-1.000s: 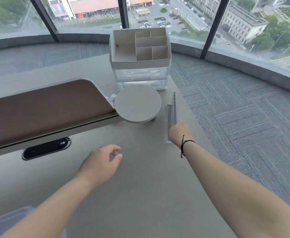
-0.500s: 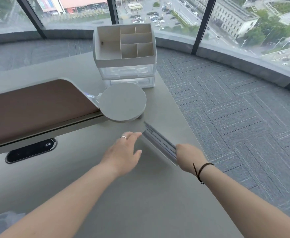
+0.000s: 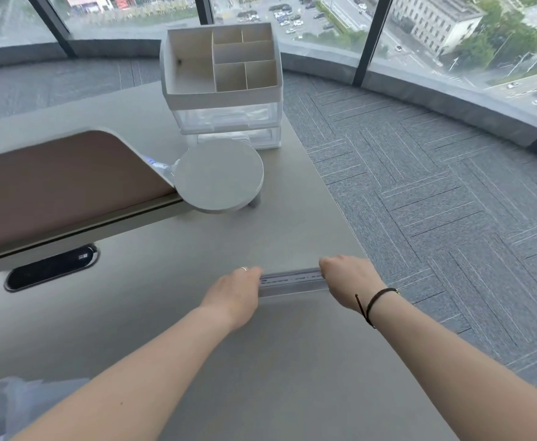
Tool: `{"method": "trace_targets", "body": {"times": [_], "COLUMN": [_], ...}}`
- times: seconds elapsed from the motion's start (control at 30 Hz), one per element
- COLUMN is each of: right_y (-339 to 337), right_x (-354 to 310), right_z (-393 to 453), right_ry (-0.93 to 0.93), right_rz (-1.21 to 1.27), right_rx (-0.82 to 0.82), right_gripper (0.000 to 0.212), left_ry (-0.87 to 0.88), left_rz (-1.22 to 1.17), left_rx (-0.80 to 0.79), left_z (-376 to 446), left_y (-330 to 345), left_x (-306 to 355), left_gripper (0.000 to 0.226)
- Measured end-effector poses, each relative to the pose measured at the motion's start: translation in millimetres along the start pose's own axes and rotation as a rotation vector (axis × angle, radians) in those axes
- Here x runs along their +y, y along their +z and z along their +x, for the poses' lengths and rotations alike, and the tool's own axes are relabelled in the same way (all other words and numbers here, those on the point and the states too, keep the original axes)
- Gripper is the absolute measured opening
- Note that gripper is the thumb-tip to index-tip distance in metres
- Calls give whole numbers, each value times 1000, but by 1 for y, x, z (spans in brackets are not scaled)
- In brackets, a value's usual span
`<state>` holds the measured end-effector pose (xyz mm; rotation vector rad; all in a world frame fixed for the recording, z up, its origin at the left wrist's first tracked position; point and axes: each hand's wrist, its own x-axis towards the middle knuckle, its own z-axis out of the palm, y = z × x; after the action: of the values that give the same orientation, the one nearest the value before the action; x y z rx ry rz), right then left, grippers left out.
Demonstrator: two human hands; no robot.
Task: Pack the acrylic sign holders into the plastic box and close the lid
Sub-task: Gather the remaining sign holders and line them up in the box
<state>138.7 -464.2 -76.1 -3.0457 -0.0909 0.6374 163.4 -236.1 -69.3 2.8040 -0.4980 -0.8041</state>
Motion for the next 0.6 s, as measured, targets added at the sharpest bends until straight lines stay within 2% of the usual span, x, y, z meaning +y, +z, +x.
{"method": "trace_targets", "body": {"times": [0.17, 0.3, 0.43, 0.6], "right_y": [13, 16, 14, 6], "right_x": [0, -3, -15, -46], "right_z": [8, 8, -4, -24], "right_ry": [15, -5, -49, -99], "right_rz": [53, 81, 84, 125], "right_rx": [73, 130, 108, 131], "right_gripper": [15, 20, 12, 15], "left_ry": [7, 18, 5, -37], "left_rz": [109, 111, 69, -6], "left_rx": [48, 58, 61, 133], "left_z": [-4, -15, -33, -72], "left_y": [9, 14, 15, 9], "left_x": [0, 0, -10, -32], "left_gripper": [11, 9, 12, 24]}}
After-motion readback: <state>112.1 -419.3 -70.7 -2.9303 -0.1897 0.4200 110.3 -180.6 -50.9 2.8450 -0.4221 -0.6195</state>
